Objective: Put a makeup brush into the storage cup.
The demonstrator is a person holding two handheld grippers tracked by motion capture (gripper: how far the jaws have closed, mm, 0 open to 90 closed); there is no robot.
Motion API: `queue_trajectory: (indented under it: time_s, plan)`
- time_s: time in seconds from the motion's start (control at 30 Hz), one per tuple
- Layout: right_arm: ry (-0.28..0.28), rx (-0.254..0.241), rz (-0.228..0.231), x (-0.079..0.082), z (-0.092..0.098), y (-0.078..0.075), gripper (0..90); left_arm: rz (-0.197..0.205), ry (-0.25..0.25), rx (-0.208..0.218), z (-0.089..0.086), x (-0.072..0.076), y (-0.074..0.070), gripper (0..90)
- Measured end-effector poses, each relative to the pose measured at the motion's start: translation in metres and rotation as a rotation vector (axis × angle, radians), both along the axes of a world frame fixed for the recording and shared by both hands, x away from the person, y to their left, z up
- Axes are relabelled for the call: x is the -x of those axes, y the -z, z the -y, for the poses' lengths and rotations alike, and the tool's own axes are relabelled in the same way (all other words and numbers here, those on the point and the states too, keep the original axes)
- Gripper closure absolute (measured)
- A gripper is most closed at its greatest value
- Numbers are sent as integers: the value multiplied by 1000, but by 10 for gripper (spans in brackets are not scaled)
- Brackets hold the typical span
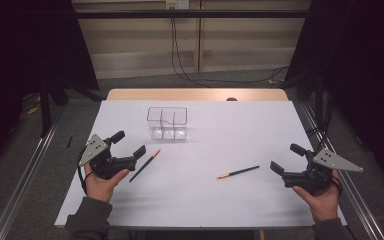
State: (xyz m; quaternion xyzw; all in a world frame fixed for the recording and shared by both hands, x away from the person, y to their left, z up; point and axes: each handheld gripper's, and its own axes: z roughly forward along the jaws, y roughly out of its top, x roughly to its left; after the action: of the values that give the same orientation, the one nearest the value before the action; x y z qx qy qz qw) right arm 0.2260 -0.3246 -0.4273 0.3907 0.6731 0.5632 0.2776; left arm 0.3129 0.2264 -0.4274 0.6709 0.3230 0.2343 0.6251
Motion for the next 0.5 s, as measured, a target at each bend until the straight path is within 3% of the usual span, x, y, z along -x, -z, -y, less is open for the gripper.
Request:
queue_trajectory:
  time_s: [0.5]
  plan:
    - [3,7,9,3,0,-1,18,-14,-11,0,8,-16,6,54]
